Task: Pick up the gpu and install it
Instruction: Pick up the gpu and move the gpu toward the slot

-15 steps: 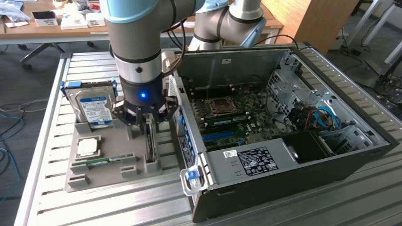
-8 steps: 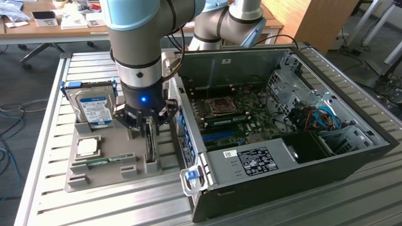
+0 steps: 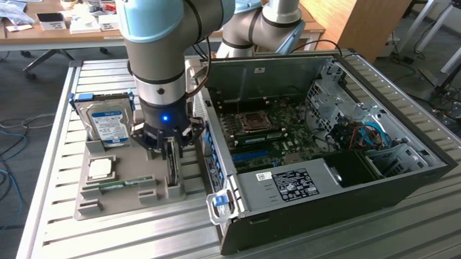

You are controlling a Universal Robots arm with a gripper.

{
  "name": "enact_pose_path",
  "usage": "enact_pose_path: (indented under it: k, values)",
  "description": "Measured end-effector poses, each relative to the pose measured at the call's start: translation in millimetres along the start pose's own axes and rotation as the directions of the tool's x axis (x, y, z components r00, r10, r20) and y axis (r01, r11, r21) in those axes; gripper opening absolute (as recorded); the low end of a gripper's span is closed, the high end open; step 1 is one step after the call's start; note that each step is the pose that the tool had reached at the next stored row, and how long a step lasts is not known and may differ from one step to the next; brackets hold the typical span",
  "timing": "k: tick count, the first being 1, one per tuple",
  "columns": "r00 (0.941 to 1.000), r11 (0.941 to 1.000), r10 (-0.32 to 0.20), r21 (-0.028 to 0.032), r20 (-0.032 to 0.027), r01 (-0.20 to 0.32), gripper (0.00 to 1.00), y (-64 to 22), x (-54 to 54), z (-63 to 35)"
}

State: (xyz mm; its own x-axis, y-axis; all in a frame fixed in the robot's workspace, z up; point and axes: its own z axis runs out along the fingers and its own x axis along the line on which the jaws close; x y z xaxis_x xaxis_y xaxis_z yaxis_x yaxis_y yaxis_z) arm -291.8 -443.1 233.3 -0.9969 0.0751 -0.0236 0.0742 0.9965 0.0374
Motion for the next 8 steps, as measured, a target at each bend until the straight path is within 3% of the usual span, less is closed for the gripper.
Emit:
enact_pose_path:
  k: [8]
  values:
    - [1.0000, 1.0000, 0.000, -0.0001, 0.0001, 0.000, 0.42, -0.1, 0.0, 2.6]
